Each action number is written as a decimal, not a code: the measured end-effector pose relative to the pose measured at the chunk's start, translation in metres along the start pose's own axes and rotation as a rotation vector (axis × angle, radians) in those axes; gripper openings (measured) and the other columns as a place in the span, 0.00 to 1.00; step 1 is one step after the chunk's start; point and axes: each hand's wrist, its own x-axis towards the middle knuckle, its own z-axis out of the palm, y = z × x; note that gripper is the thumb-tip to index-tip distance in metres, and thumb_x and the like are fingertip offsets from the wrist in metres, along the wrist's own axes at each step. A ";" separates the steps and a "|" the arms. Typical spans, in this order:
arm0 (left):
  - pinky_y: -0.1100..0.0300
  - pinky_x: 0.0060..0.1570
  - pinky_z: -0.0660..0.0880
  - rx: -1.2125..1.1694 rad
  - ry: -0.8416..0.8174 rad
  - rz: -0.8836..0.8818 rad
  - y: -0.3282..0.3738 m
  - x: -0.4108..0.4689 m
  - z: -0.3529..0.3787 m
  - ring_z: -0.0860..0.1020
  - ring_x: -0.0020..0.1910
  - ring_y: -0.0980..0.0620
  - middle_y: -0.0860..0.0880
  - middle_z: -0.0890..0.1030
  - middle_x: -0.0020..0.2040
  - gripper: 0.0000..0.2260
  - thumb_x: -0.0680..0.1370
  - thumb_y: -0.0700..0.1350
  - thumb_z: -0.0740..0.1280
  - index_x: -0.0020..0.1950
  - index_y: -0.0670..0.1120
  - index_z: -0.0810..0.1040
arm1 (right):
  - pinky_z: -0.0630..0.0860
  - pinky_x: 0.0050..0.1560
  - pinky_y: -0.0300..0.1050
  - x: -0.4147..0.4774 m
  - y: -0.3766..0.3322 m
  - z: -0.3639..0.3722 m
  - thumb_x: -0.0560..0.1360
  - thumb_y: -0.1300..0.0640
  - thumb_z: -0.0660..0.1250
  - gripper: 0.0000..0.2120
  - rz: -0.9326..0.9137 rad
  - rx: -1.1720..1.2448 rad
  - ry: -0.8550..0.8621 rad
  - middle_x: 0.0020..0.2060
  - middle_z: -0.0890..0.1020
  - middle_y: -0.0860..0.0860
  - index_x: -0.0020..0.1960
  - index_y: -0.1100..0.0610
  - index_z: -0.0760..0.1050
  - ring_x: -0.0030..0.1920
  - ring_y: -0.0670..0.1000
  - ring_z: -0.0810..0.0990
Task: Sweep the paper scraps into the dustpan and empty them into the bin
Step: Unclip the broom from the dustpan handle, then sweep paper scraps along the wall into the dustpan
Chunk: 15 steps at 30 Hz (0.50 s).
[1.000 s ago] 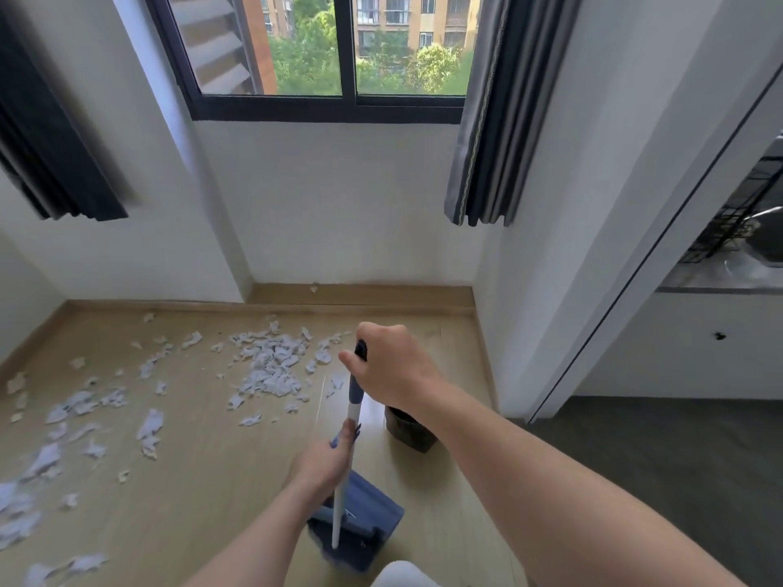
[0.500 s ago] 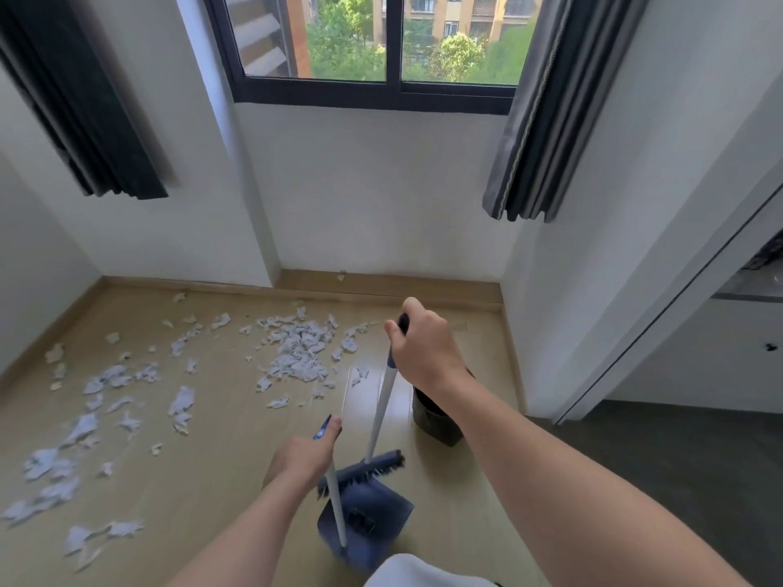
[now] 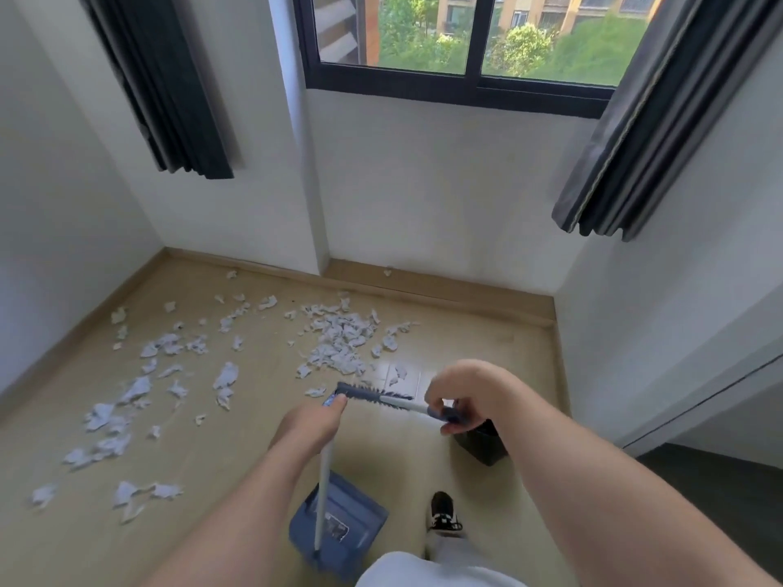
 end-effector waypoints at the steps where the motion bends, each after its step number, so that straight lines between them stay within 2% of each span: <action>1: 0.59 0.33 0.70 0.032 0.023 0.000 0.001 0.005 -0.006 0.76 0.33 0.45 0.46 0.78 0.37 0.32 0.76 0.72 0.55 0.47 0.43 0.80 | 0.72 0.32 0.34 0.015 0.000 0.005 0.74 0.65 0.57 0.05 0.043 0.001 -0.040 0.37 0.77 0.53 0.48 0.63 0.70 0.27 0.47 0.74; 3: 0.58 0.35 0.71 0.081 0.065 0.006 0.004 0.014 -0.018 0.79 0.37 0.45 0.45 0.80 0.39 0.32 0.77 0.71 0.54 0.44 0.43 0.79 | 0.61 0.24 0.34 0.039 -0.006 0.013 0.73 0.63 0.53 0.04 0.046 0.021 -0.069 0.29 0.72 0.50 0.44 0.59 0.66 0.22 0.45 0.63; 6: 0.57 0.37 0.72 0.122 0.120 0.011 0.014 0.034 -0.033 0.80 0.40 0.45 0.45 0.81 0.41 0.30 0.78 0.70 0.53 0.45 0.44 0.79 | 0.61 0.19 0.32 0.065 -0.028 0.011 0.74 0.64 0.54 0.07 -0.037 0.181 -0.072 0.26 0.75 0.51 0.42 0.53 0.63 0.18 0.45 0.65; 9: 0.57 0.37 0.72 0.120 0.154 0.000 0.038 0.060 -0.049 0.80 0.40 0.46 0.46 0.81 0.40 0.29 0.78 0.69 0.55 0.43 0.45 0.78 | 0.62 0.15 0.32 0.092 -0.059 -0.008 0.77 0.65 0.58 0.08 -0.088 0.317 -0.049 0.30 0.72 0.51 0.41 0.58 0.69 0.15 0.44 0.67; 11: 0.58 0.36 0.71 0.114 0.170 -0.008 0.057 0.084 -0.059 0.80 0.38 0.47 0.46 0.81 0.39 0.28 0.78 0.68 0.56 0.42 0.46 0.78 | 0.61 0.17 0.34 0.113 -0.085 -0.024 0.75 0.66 0.56 0.06 -0.082 0.383 -0.061 0.29 0.72 0.51 0.46 0.61 0.72 0.17 0.45 0.65; 13: 0.59 0.34 0.70 0.123 0.164 -0.025 0.080 0.110 -0.070 0.79 0.36 0.47 0.47 0.81 0.38 0.28 0.77 0.69 0.55 0.42 0.46 0.78 | 0.62 0.20 0.36 0.135 -0.112 -0.043 0.72 0.66 0.55 0.08 -0.096 0.276 -0.032 0.30 0.73 0.52 0.48 0.61 0.71 0.20 0.46 0.65; 15: 0.60 0.34 0.69 0.139 0.158 -0.041 0.106 0.137 -0.081 0.79 0.35 0.47 0.47 0.79 0.37 0.29 0.77 0.70 0.54 0.42 0.45 0.78 | 0.71 0.24 0.38 0.150 -0.137 -0.064 0.71 0.67 0.56 0.10 -0.058 0.083 -0.023 0.32 0.75 0.54 0.50 0.63 0.71 0.24 0.50 0.74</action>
